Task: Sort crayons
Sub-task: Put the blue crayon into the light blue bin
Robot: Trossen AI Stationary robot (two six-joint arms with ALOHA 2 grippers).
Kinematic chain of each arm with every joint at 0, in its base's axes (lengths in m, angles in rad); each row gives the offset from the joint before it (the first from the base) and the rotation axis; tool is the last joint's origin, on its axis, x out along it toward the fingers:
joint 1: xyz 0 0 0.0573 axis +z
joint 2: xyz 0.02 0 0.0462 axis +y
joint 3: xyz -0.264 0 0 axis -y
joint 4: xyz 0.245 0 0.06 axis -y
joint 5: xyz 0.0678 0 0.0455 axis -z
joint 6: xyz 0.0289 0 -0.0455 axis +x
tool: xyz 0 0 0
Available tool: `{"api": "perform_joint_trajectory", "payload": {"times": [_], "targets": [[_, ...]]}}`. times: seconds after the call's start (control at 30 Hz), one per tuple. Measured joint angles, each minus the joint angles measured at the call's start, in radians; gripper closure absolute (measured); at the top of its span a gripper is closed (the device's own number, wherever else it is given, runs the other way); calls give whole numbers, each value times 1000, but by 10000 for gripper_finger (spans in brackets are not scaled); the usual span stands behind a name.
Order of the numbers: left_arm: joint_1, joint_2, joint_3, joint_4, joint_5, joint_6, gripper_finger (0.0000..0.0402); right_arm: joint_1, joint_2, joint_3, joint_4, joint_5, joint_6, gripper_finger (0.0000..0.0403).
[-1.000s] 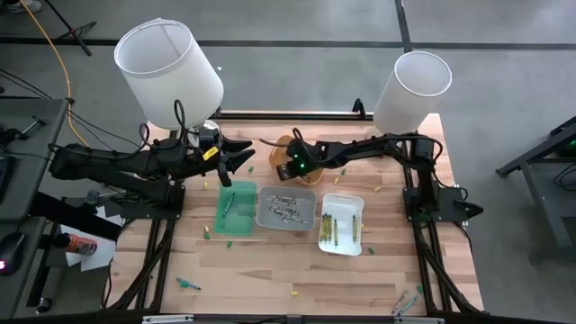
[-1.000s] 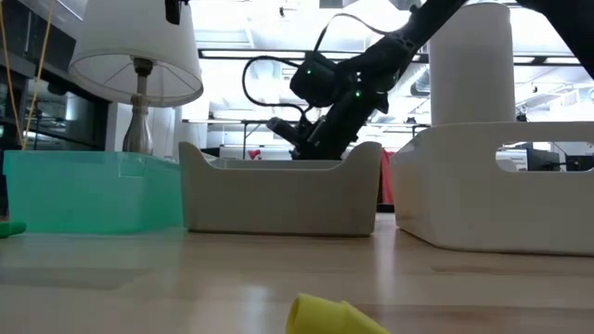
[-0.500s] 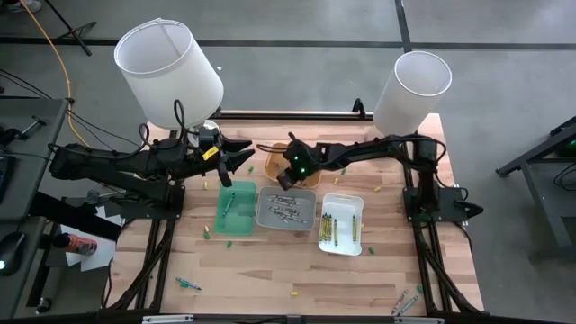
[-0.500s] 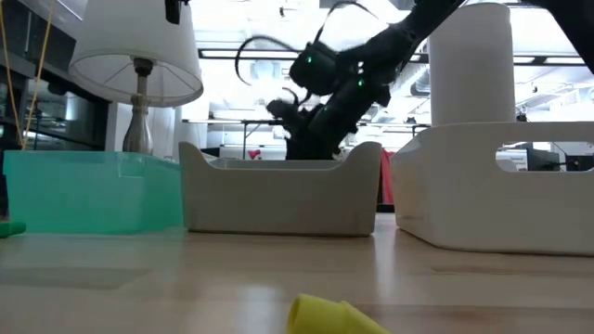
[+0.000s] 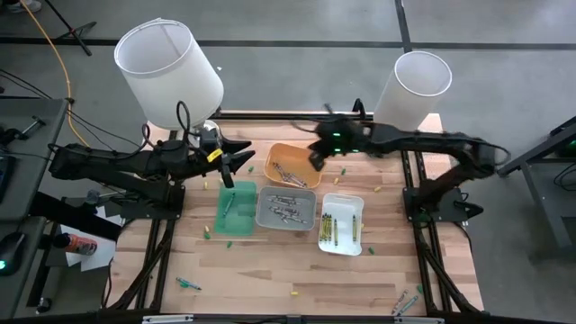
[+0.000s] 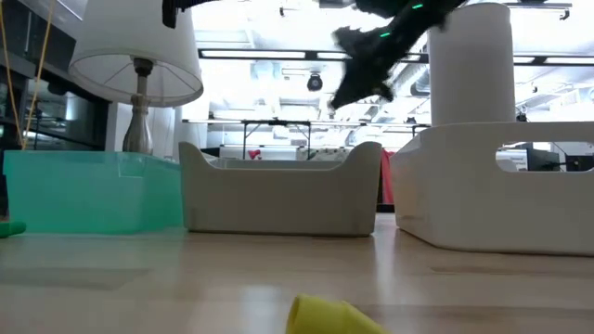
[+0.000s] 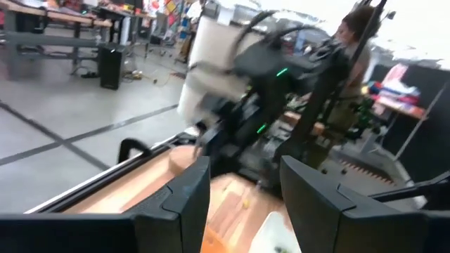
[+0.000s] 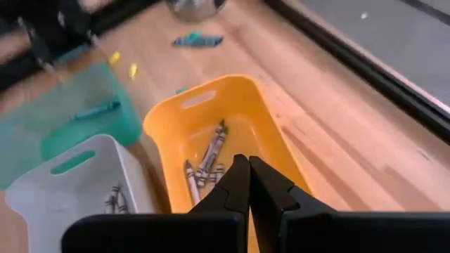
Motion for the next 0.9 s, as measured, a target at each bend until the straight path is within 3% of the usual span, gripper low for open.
{"api": "perform_joint_trajectory", "payload": {"times": [0.17,0.37,0.5,0.63,0.83,0.9], "targets": [[0,0,0,-65,-12,0,243,49,-303,-279,172,16,127,403],[0,0,0,-106,85,-30,243,197,-556,-548,686,-2,230,403],[0,0,0,-108,204,-55,243,277,-601,-608,893,21,169,403],[0,0,0,-112,213,-56,243,308,-603,-609,927,26,97,403],[0,0,0,-109,208,-55,243,308,-603,-609,922,27,122,403],[-7,0,12,-146,265,-49,243,308,-603,-609,920,27,130,403]]}}
